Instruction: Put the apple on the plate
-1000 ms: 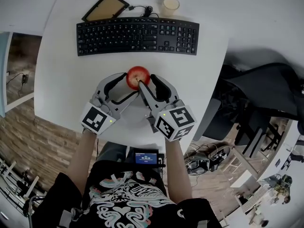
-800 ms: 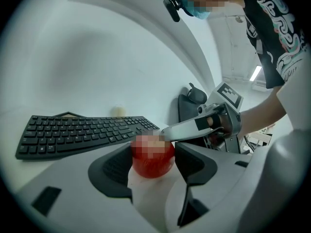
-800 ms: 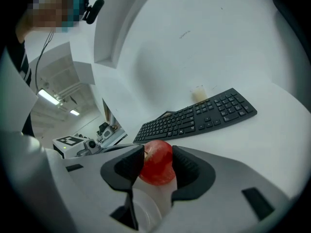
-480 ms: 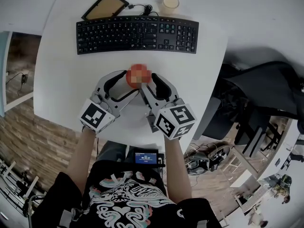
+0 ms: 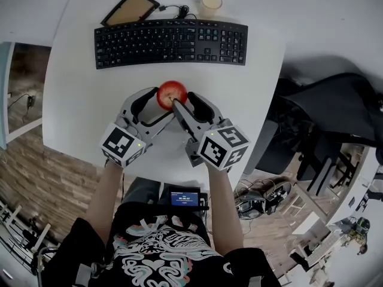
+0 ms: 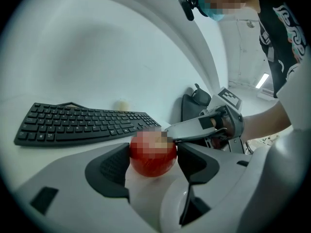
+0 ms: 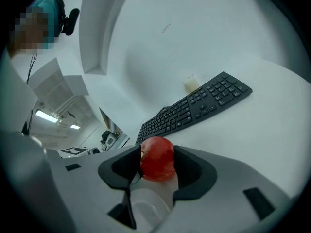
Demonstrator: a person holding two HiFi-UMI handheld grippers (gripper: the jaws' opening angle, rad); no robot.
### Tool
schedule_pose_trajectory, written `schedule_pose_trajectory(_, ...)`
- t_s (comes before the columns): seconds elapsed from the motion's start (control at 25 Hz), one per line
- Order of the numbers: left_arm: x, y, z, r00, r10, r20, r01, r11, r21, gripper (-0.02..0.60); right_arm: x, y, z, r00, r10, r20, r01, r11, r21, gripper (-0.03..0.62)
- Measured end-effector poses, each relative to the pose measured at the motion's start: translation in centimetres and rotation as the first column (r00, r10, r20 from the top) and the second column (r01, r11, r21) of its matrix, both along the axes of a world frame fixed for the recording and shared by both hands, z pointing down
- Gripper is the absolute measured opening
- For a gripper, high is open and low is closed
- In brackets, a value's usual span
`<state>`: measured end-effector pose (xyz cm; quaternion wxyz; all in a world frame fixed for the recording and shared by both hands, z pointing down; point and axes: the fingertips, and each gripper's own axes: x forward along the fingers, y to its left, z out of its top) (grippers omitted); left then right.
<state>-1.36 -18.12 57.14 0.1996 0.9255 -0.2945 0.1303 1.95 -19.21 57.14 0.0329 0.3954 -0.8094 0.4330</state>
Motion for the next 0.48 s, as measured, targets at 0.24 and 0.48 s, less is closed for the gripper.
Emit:
schedule_pose_trajectory(0.24,0.4,0.3,-0.6,1.000,0.000,0.009,0.000,1.000,0.018,0.299,0.3,0.4,-0.6,1.000,0.028,-0.005,-0.027,0.999,0.017,0.225)
schedule_pose_trajectory(0.48,0.4,0.5,-2.3,1.000,0.020,0.012,-0.021,0.999,0.050,0.299,0.4,0.6,-2.3,0.999,0.037,0.004,-0.037,0.999,0.036,0.225)
